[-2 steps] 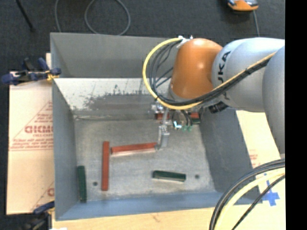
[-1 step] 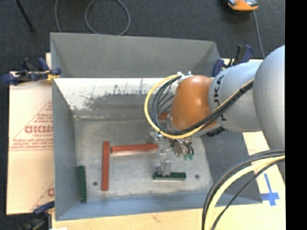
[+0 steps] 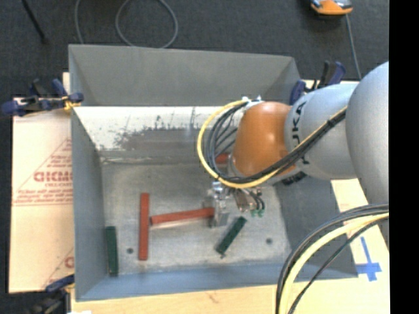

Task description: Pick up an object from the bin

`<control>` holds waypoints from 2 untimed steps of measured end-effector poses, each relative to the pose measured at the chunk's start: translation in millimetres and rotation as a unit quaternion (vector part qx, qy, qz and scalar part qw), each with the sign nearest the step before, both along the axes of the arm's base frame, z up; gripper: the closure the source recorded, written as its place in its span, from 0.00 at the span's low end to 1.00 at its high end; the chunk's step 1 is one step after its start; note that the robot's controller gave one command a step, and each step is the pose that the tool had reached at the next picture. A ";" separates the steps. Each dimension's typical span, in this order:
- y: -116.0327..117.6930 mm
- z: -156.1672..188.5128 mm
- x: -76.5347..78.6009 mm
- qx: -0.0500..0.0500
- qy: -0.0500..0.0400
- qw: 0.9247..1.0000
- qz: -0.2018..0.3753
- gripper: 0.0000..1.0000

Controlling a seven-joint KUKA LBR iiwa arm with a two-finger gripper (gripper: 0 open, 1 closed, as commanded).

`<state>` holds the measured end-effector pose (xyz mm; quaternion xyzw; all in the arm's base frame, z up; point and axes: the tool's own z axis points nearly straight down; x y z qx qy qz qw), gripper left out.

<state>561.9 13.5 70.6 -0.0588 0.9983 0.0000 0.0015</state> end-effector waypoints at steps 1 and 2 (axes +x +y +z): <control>-10.8 83.2 -0.9 -0.001 -0.004 1.000 0.007 1.00; -5.2 150.4 1.7 -0.001 -0.004 1.000 0.008 1.00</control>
Offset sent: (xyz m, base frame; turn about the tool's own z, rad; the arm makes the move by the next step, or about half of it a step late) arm -0.0037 -0.0091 0.0780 -0.0177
